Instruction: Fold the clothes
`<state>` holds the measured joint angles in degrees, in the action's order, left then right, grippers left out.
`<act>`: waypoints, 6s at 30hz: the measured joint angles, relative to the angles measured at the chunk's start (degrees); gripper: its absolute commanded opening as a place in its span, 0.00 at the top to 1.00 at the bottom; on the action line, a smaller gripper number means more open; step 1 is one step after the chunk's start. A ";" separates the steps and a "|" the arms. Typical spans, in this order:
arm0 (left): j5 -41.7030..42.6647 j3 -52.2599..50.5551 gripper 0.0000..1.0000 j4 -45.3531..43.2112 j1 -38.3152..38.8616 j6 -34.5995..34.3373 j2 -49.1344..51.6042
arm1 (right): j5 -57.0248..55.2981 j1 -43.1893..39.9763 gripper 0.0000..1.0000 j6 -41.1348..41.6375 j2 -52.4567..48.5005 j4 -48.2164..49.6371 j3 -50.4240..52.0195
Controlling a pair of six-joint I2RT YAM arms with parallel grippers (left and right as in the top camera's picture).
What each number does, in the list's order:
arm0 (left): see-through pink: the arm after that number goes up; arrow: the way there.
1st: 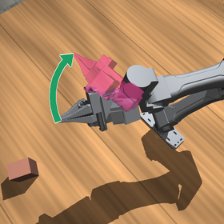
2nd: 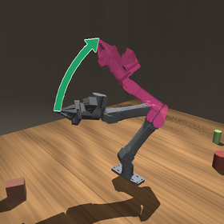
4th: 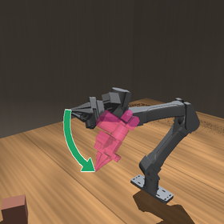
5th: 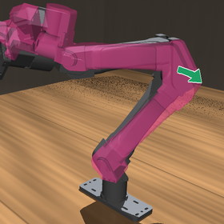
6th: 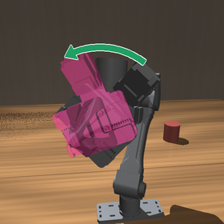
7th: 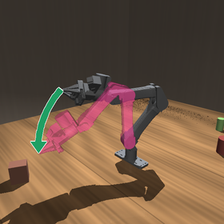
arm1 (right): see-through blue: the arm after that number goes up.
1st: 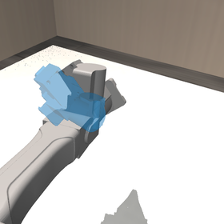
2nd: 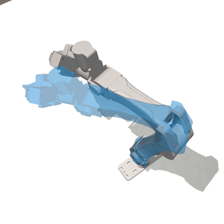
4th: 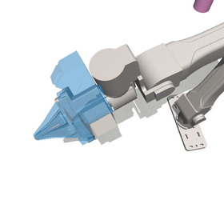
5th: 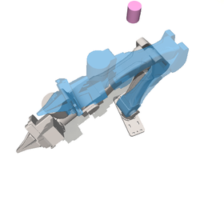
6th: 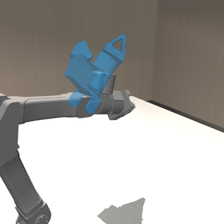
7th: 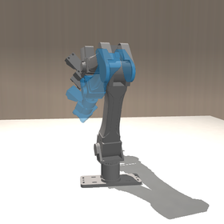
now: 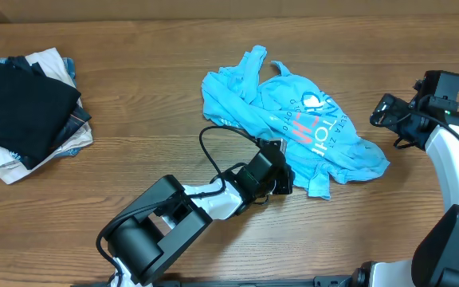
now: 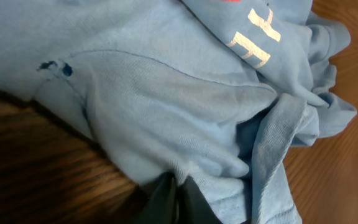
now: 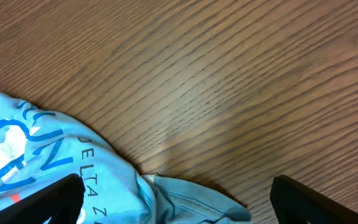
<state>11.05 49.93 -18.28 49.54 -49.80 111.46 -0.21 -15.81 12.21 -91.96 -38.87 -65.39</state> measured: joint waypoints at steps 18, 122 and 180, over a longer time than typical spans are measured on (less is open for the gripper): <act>-6.71 0.46 0.96 36.24 -27.39 13.27 -25.99 | 0.02 0.04 0.00 -0.02 0.00 -0.15 0.00; 2.47 12.17 0.43 68.41 -40.87 17.07 -6.14 | 0.04 0.04 0.00 0.04 0.00 -0.66 0.00; 0.02 49.11 0.08 84.54 -32.15 30.16 4.74 | 0.02 0.04 0.00 -0.02 0.00 -0.87 0.00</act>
<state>11.07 99.04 66.26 17.39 -19.64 116.20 -0.19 -15.77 12.19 -91.96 -39.75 -65.39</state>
